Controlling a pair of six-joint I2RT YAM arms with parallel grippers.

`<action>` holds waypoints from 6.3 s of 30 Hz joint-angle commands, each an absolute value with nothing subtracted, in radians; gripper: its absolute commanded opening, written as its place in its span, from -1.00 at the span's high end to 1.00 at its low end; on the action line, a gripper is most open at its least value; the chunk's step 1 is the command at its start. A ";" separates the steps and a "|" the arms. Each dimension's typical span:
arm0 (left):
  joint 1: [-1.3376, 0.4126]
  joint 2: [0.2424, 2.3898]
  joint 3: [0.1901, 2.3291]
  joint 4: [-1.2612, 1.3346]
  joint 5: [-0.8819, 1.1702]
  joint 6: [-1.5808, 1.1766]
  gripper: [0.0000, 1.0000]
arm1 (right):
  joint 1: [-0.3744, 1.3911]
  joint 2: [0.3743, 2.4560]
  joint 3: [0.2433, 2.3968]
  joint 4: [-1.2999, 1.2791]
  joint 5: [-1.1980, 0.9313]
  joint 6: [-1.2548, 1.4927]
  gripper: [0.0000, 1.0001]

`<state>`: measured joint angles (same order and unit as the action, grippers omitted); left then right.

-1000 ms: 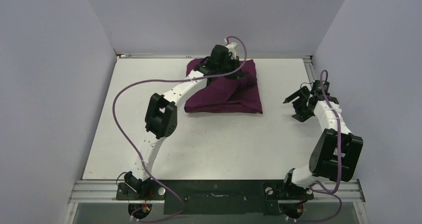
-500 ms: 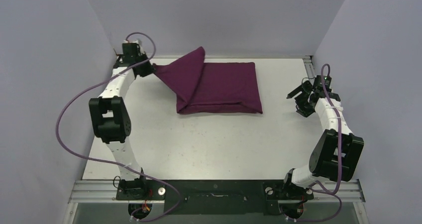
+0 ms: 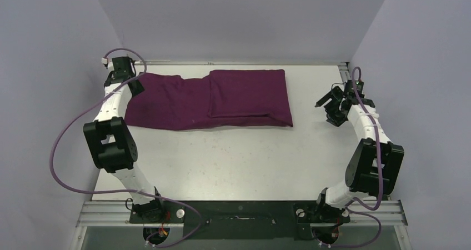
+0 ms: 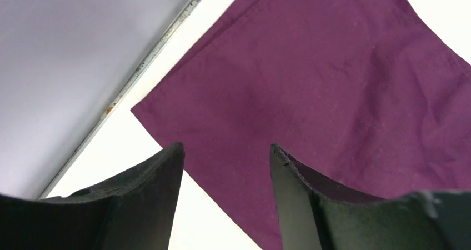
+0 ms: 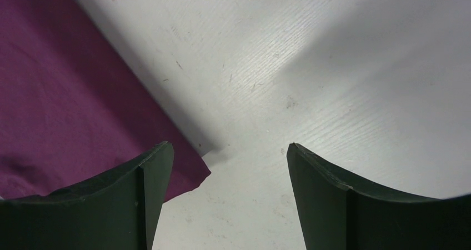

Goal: Open and lay out the surgical kit
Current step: Open the surgical kit at the center of the board.

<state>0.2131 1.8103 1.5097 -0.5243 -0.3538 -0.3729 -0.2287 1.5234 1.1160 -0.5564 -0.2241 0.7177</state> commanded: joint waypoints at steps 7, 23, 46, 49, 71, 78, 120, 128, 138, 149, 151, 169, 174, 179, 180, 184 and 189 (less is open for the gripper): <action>0.174 1.770 1.466 -0.468 -0.126 -0.454 -0.15 | -0.052 1.527 1.218 -0.467 -0.269 0.600 -0.47; 0.212 1.973 1.382 -0.570 -0.050 -0.547 0.05 | 0.395 1.602 1.347 -0.347 -0.204 0.432 -0.49; 0.351 2.040 1.381 -0.648 -0.213 -0.549 0.20 | 0.861 2.119 1.830 -0.417 0.161 0.179 -0.53; 0.353 2.043 1.384 -0.651 -0.222 -0.547 0.20 | 0.867 2.143 1.837 -0.399 0.182 0.179 -0.52; 0.354 2.042 1.379 -0.643 -0.226 -0.535 0.26 | 0.862 2.123 1.841 -0.360 0.111 0.155 0.73; 0.359 2.034 1.375 -0.637 -0.215 -0.530 0.28 | 0.831 2.059 1.833 -0.356 0.018 0.163 0.89; 0.348 2.034 1.435 -0.666 -0.218 -0.509 0.30 | 0.024 1.657 1.396 -0.346 0.468 -0.009 -0.82; 0.303 1.978 1.491 -0.682 -0.227 -0.491 0.16 | 0.027 1.759 1.420 -0.345 -0.265 0.235 -0.77; 0.224 1.952 1.530 -0.682 -0.160 -0.469 0.02 | 0.018 1.912 1.401 -0.333 -0.151 0.473 -0.81; 0.212 2.024 1.470 -0.641 -0.122 -0.478 0.04 | -0.094 1.926 1.219 -0.181 -0.273 0.517 -0.99; 0.215 2.035 1.472 -0.644 -0.129 -0.474 0.04 | -0.133 1.916 1.187 -0.140 -0.312 0.517 -0.82; 0.246 2.074 1.530 -0.680 -0.182 -0.471 0.03 | -0.234 1.916 1.356 -0.307 0.099 0.416 -0.80; 0.239 2.063 1.602 -0.711 -0.204 -0.466 0.03 | -0.093 1.856 1.454 -0.408 0.359 0.358 -0.80; 0.203 2.001 1.636 -0.693 -0.147 -0.446 0.02 | -0.051 1.813 1.495 -0.414 0.094 0.355 -0.91; 0.191 1.982 1.635 -0.680 -0.126 -0.440 0.02 | -0.047 1.795 1.470 -0.392 0.022 0.369 -0.93; 0.114 1.917 1.644 -0.637 -0.048 -0.431 0.01 | -0.008 1.743 1.412 -0.335 -0.119 0.394 -0.96; -0.006 1.896 1.652 -0.598 -0.023 -0.458 -0.02 | 0.086 1.755 1.409 -0.354 -0.150 0.359 -0.83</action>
